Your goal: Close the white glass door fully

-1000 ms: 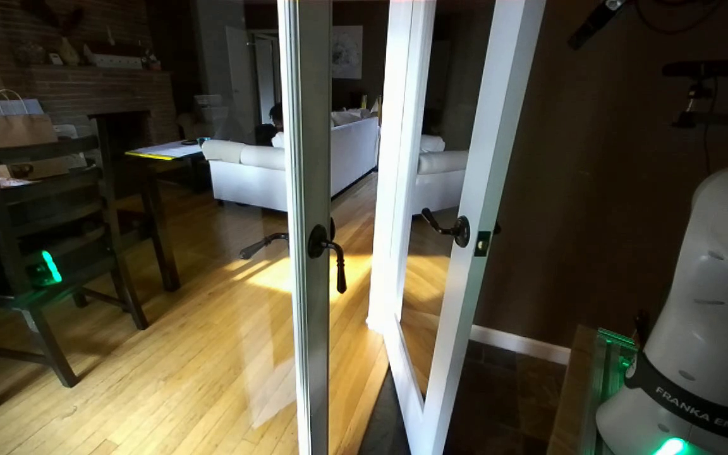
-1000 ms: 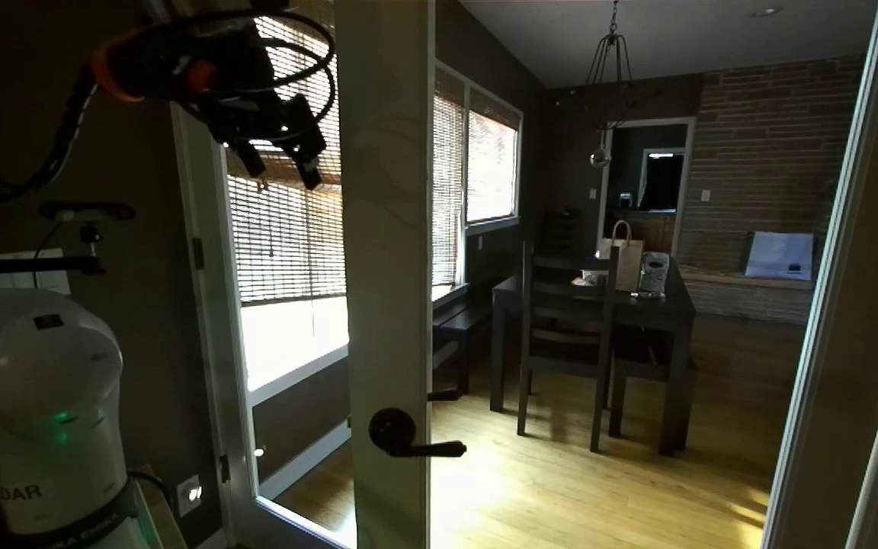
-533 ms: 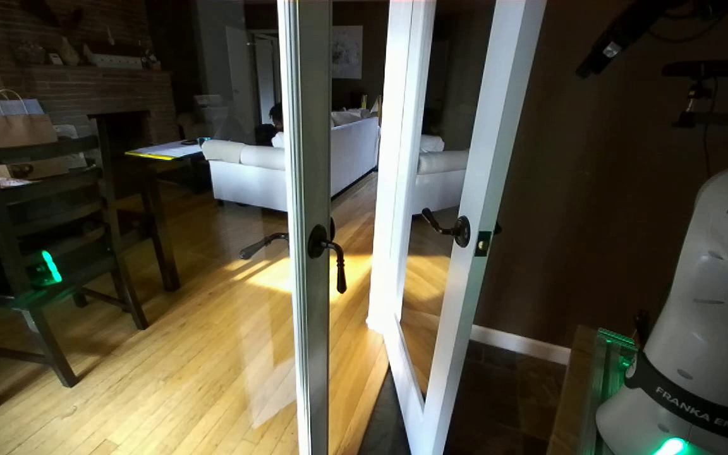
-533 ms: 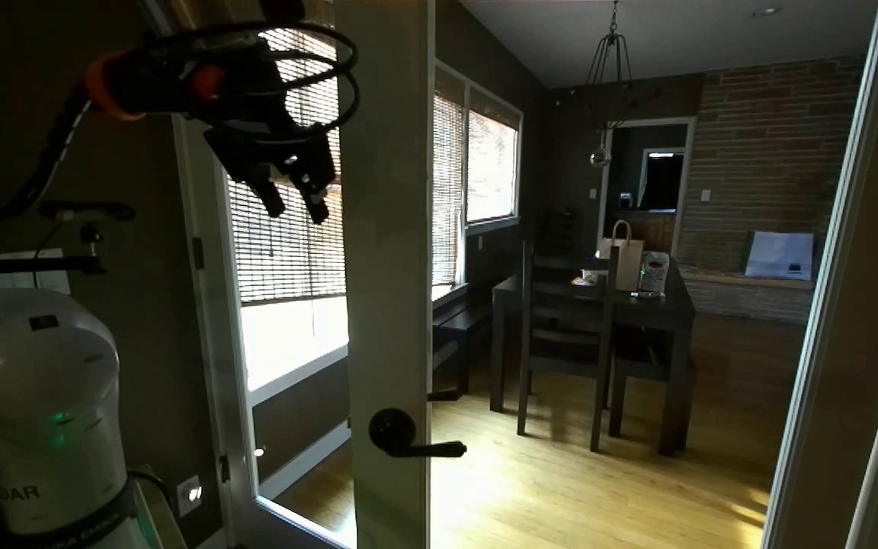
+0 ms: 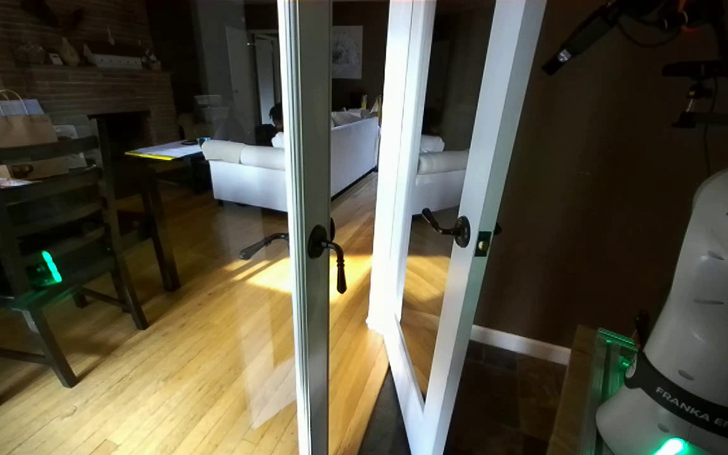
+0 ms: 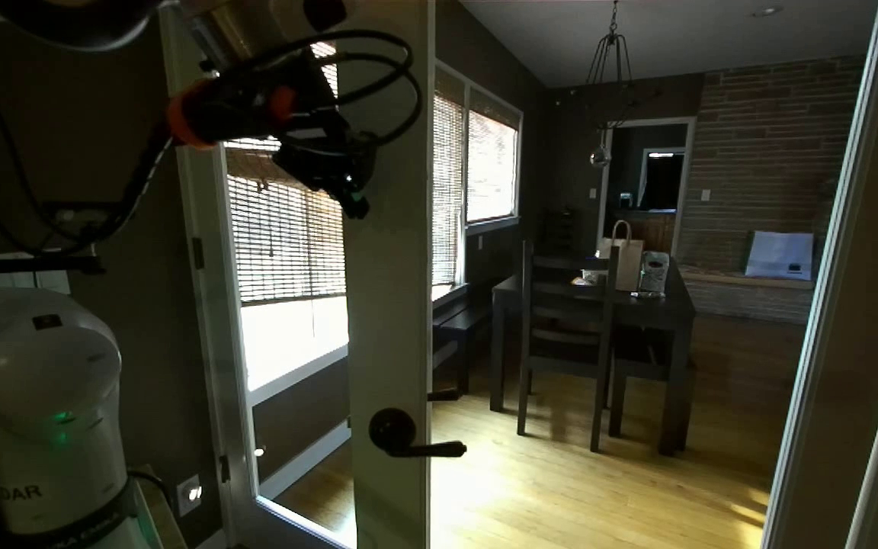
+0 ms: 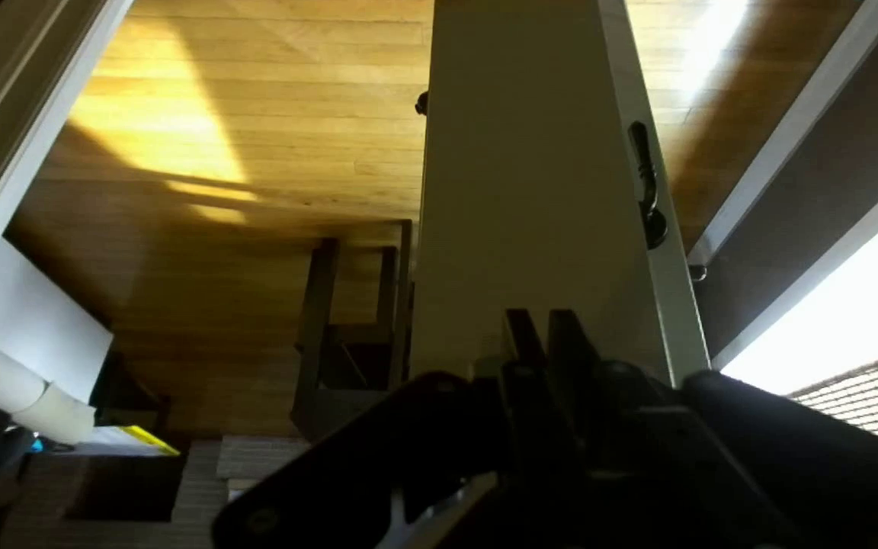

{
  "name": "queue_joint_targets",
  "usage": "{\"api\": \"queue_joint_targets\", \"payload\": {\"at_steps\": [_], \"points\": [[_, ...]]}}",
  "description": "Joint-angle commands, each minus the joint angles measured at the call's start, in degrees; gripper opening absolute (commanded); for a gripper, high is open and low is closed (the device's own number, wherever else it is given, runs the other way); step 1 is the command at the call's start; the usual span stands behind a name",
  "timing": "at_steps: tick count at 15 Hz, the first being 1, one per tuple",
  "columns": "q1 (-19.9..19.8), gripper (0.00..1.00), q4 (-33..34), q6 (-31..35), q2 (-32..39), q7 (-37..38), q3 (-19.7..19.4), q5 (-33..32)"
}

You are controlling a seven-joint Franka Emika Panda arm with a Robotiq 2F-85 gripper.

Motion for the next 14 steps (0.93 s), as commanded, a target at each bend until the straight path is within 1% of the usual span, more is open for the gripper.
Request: {"api": "queue_joint_targets", "payload": {"at_steps": [1,5,8,11,14], "points": [[1.22,0.0,-2.27,6.1,1.43,-1.74,-1.42,2.56],[3.11,0.0,-3.86,10.5,2.44,-2.13,-1.81,5.97],[3.61,0.0,-4.56,12.64,3.21,-2.56,-1.97,8.09],[4.48,0.0,-5.45,15.89,4.41,-1.8,-1.48,11.17],[5.87,0.0,-6.36,20.5,6.35,-0.77,-0.83,14.44]]}}
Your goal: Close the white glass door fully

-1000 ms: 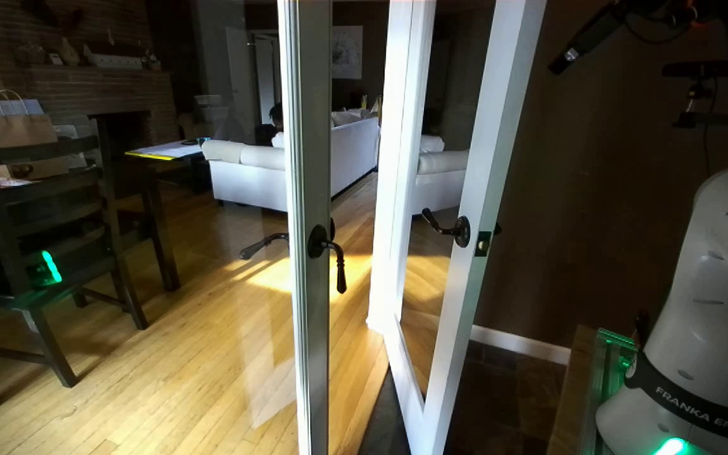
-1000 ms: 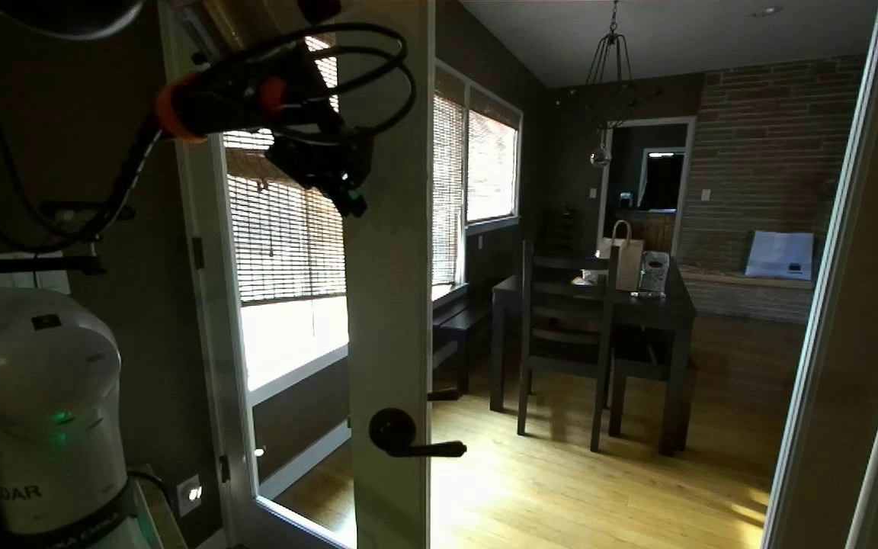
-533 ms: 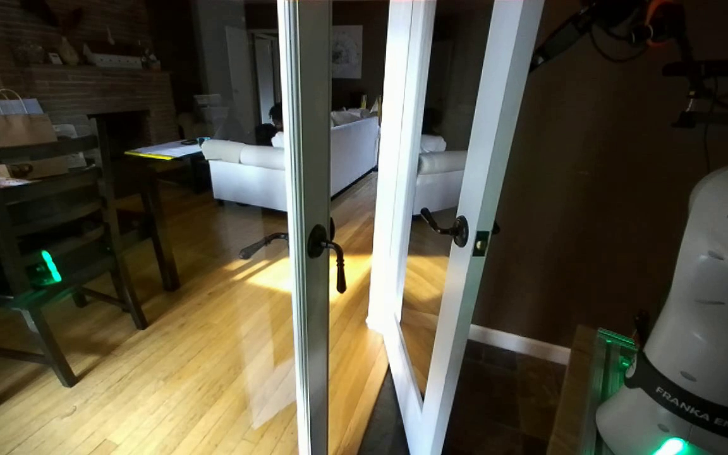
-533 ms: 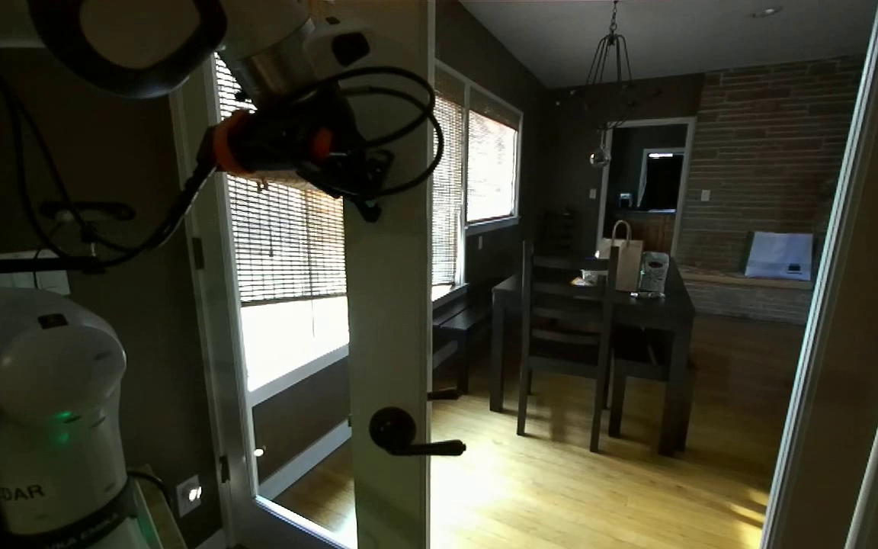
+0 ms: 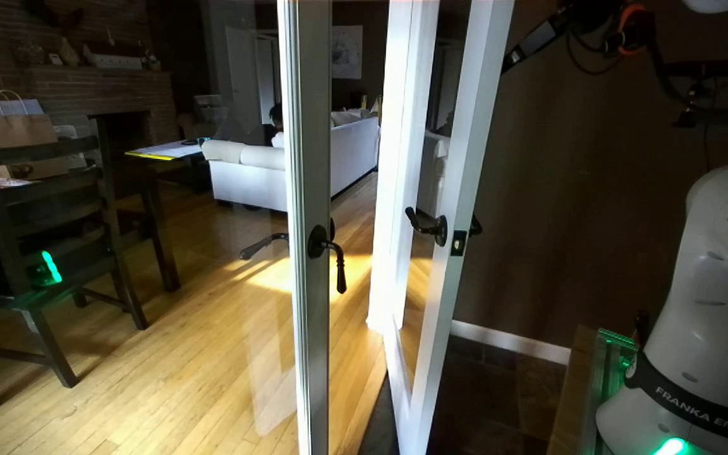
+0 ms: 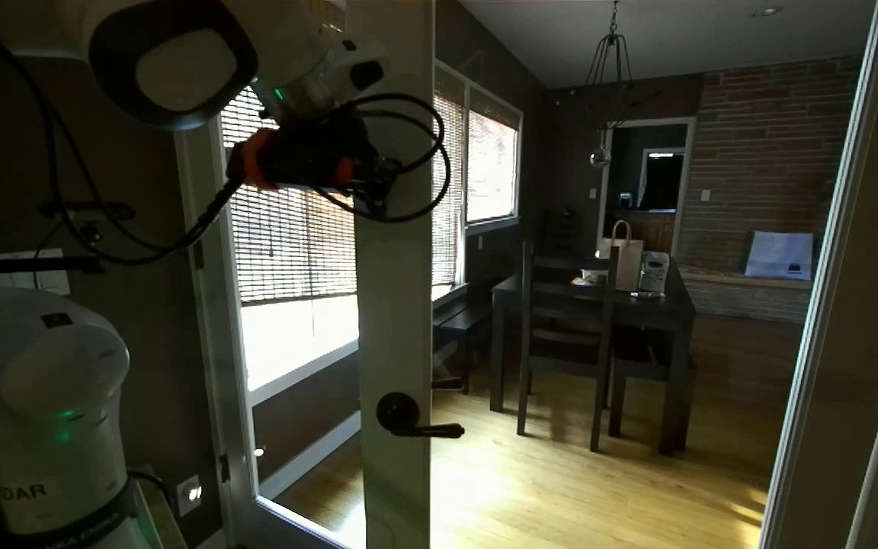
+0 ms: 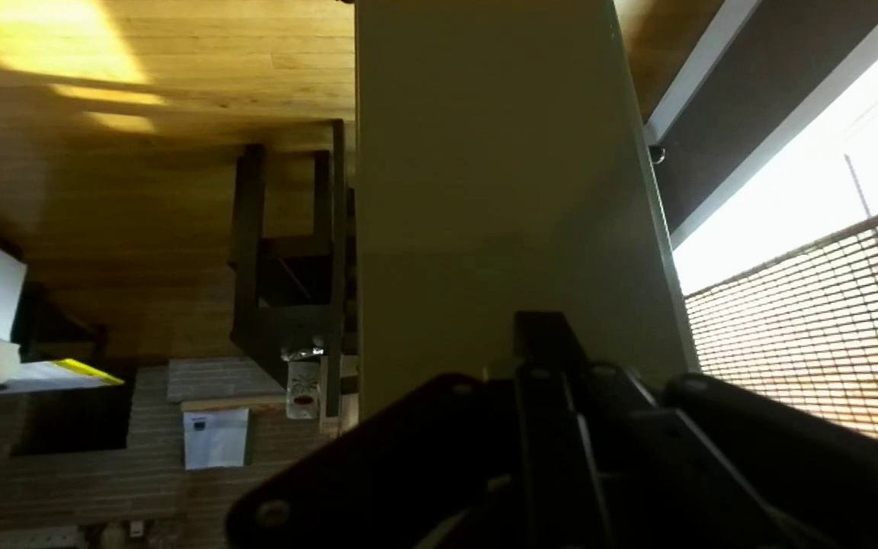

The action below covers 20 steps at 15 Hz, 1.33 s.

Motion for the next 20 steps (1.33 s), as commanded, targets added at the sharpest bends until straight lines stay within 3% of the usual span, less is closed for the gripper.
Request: {"api": "queue_joint_targets", "payload": {"at_steps": [1,9,14,20], "points": [[2.16,0.0,-0.85,6.48,3.14,1.11,1.35,5.58],[8.79,0.0,-0.33,20.91,11.94,6.37,5.54,14.61],[10.38,0.0,0.57,28.96,17.21,10.62,9.14,19.21],[13.39,0.0,1.64,38.9,23.23,13.54,9.68,21.08]]}}
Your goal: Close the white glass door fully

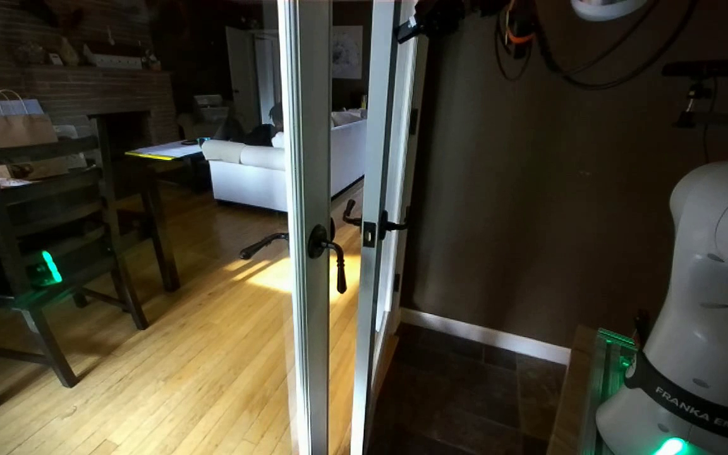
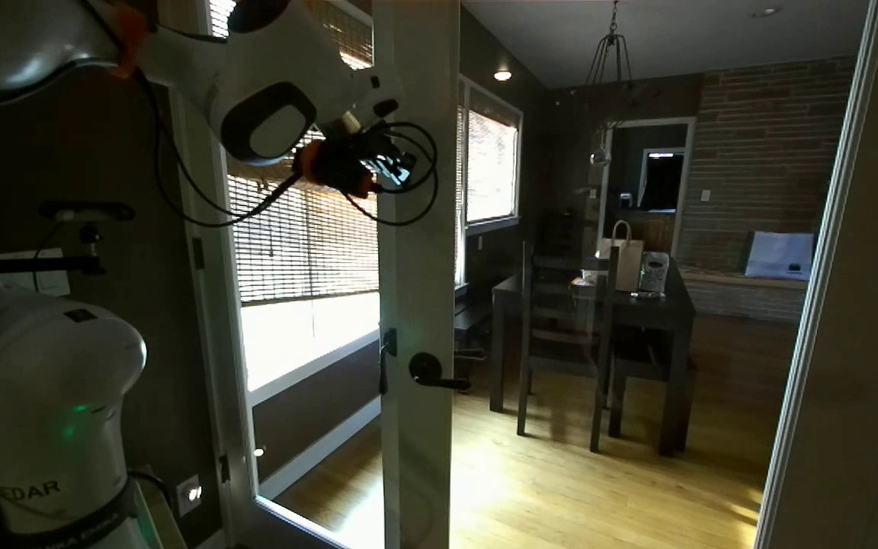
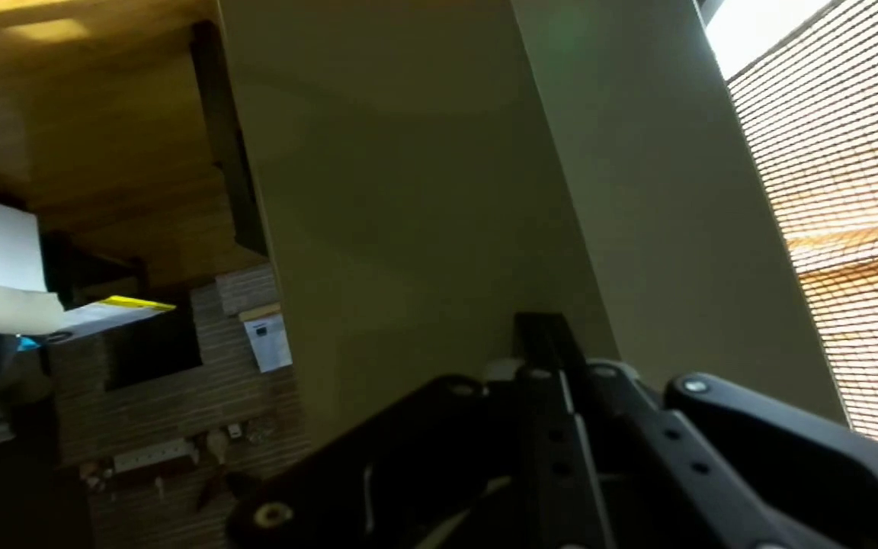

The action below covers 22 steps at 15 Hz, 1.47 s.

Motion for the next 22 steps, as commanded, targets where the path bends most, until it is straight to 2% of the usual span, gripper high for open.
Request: {"api": "queue_joint_targets", "payload": {"at_steps": [1,4,5,6,9,21,22], "points": [[3.8,0.0,3.02,6.01,5.34,1.46,-0.47,2.62],[6.44,0.0,4.1,9.15,7.61,2.15,-1.54,2.56],[7.34,0.0,4.57,8.4,7.86,2.36,-2.06,2.56],[4.83,0.01,2.3,7.45,5.94,1.99,-0.92,0.92],[6.15,0.01,3.48,7.65,7.2,2.1,-1.41,1.25],[6.32,0.0,3.62,7.65,7.26,2.11,-1.54,1.35],[7.21,0.0,4.18,8.04,7.73,1.78,-2.16,1.6]]}}
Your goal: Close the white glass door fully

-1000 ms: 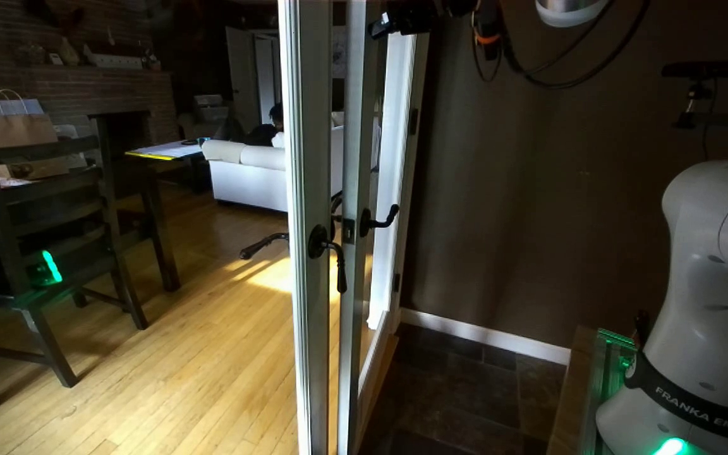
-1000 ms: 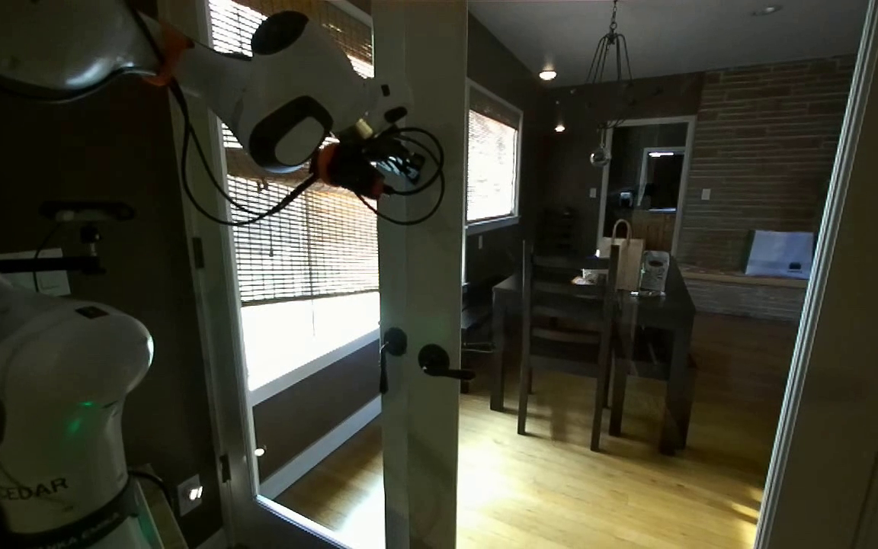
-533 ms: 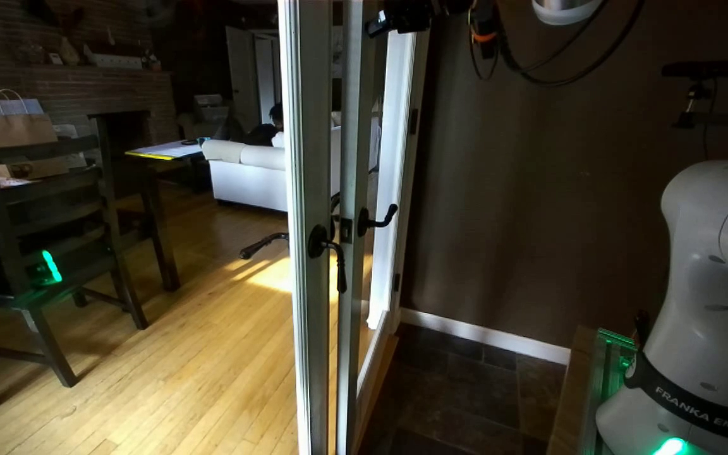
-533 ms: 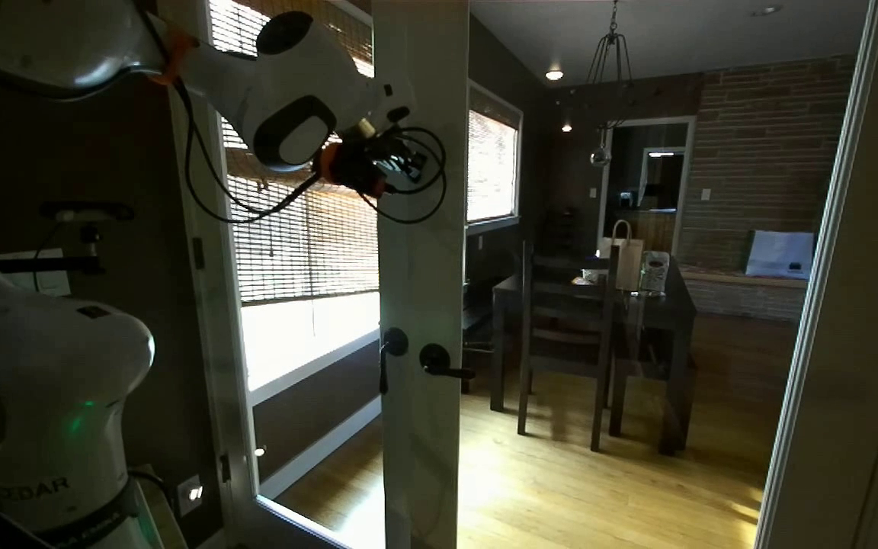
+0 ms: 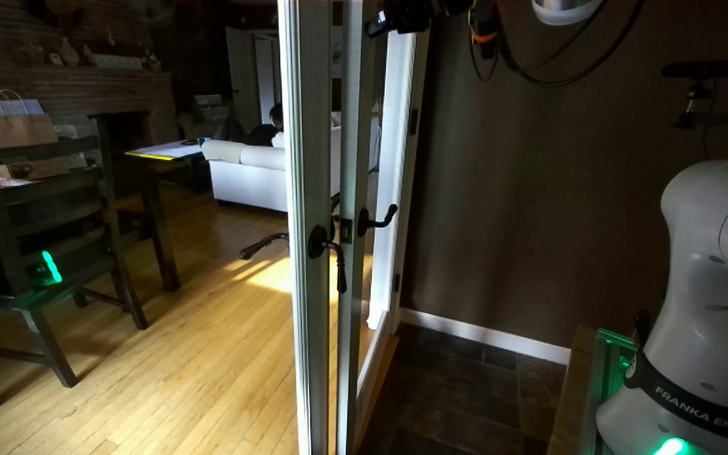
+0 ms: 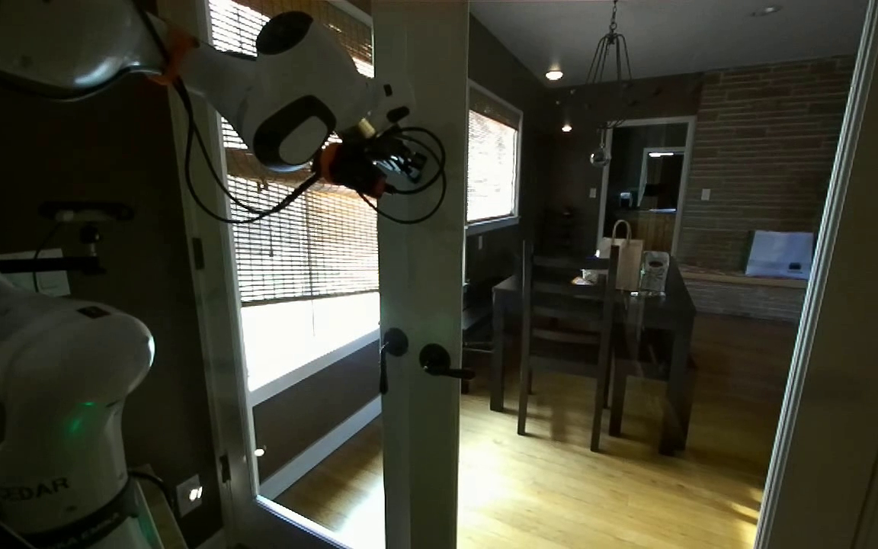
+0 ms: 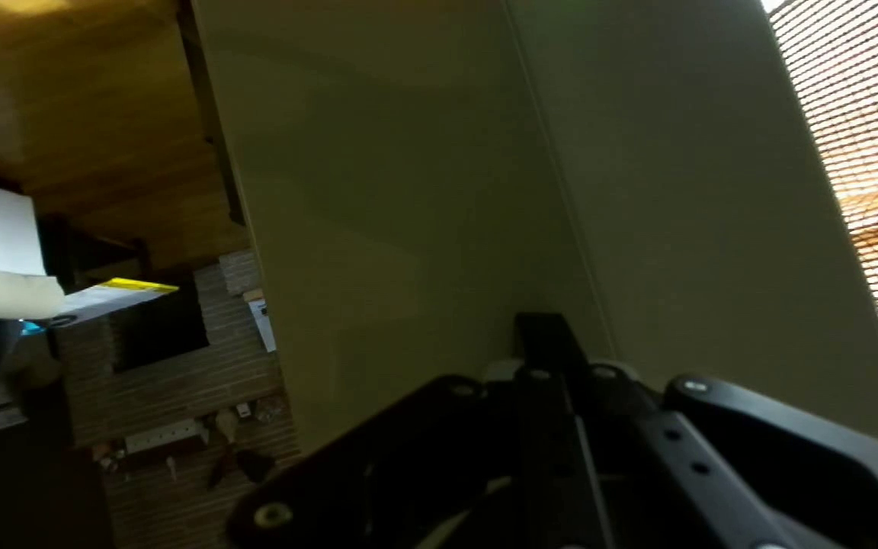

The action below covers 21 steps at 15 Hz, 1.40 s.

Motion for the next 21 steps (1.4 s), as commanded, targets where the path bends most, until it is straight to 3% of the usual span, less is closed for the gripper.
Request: {"api": "queue_joint_targets", "payload": {"at_steps": [1,8,18,20,21], "points": [[1.47,0.0,1.11,-0.06,0.77,-0.86,-0.86,1.03],[8.38,0.0,3.8,6.65,4.83,-1.3,-4.88,1.69],[25.18,0.0,7.09,15.12,5.77,-0.14,-17.82,-1.95],[26.12,0.0,6.69,14.34,4.69,0.41,-18.9,-3.02],[24.52,0.0,6.62,12.29,5.03,1.34,-18.09,-3.57]]}}
